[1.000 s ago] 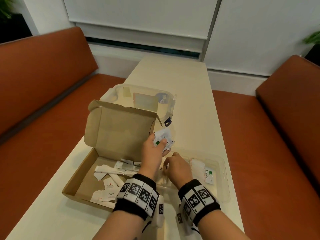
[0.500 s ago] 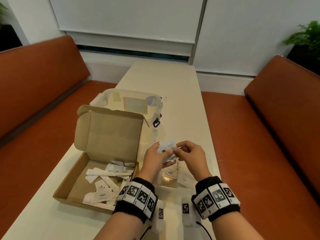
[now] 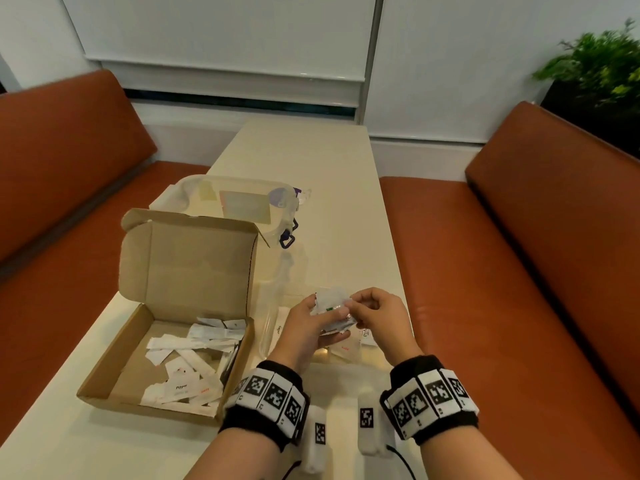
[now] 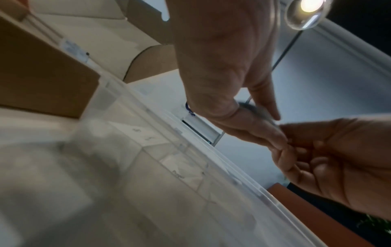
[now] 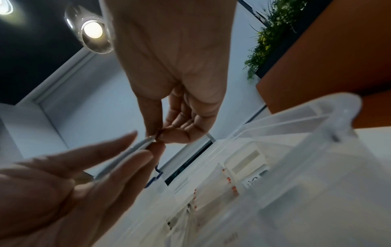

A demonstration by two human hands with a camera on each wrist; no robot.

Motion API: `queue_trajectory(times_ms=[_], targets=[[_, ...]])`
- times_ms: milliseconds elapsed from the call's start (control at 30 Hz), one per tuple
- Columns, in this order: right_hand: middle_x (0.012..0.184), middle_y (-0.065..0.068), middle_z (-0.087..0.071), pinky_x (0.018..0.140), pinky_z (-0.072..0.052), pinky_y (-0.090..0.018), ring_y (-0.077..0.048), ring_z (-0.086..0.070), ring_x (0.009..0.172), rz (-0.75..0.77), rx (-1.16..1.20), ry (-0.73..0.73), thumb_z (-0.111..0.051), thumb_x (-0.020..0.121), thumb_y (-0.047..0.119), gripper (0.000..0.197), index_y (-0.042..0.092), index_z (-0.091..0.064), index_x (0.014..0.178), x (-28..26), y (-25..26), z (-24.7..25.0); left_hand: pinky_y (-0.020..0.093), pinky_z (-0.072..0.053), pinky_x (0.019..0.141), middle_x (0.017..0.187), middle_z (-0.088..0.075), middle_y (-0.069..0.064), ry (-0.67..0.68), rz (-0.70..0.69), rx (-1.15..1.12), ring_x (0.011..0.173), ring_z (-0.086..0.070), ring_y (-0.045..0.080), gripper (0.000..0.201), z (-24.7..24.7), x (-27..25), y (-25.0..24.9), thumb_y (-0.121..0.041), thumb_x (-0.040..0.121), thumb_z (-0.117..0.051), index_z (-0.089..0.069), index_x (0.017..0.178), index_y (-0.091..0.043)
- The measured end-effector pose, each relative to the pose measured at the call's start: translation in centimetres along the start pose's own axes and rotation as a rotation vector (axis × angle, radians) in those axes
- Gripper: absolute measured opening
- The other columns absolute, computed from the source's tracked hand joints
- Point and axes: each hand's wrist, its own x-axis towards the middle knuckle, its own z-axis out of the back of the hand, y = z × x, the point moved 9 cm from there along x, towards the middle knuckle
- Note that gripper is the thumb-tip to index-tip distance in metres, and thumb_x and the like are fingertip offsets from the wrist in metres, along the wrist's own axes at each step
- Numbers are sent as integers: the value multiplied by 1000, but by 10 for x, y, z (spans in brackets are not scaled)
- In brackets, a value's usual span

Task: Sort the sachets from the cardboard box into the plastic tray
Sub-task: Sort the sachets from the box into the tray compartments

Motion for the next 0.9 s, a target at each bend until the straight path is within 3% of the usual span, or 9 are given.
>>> queue_trajectory(times_ms=[233,367,433,600,767,900], targets=[[60,-6,-64,63,-51,-35,-18,-58,58,-1,14,-38,-65,83,2,4,4,-63,81,-2,1,4,28,-60,59,105,-66,21,-88,44,-89,82,-71,28,16,13,4,4,-5,93,-55,-60,108,-4],[72,-9,-66,55,-48,-24,-12,-57,56,-20,39,16,-66,80,1,20,10,-61,97,-5,4,-1,30,-60,64,105,-68,17,-105,1,-14,88,-71,28,22,16,8,2,-3,91,-57,-60,112,-7],[71,-9,-64,54,-47,-25,-13,-56,55,-24,27,79,-67,79,-1,26,13,-62,100,-6,6,-5,33,-60,67,105,-69,17,-91,-9,2,90,-71,29,24,14,9,0,-4,90,-59,-61,114,-7],[65,1,-58,57,-52,-23,-11,-61,58,-61,9,34,-66,81,-1,14,13,-66,83,-3,8,16,29,-60,60,108,-67,17,-128,14,-121,85,-71,26,20,18,13,1,-2,92,-56,-59,111,-3],[73,-13,-64,59,-55,-26,-14,-63,59,-106,-44,108,-68,80,-1,5,2,-67,83,-6,1,10,31,-60,64,104,-69,16,-51,39,-49,86,-71,27,17,4,12,5,-5,94,-54,-61,110,-6],[69,-7,-70,55,-52,-19,-11,-66,57,-102,-74,130,-71,79,0,8,8,-70,82,-7,-2,4,32,-60,66,105,-68,17,-28,19,24,86,-68,28,21,0,11,3,-6,94,-54,-60,114,-8]])
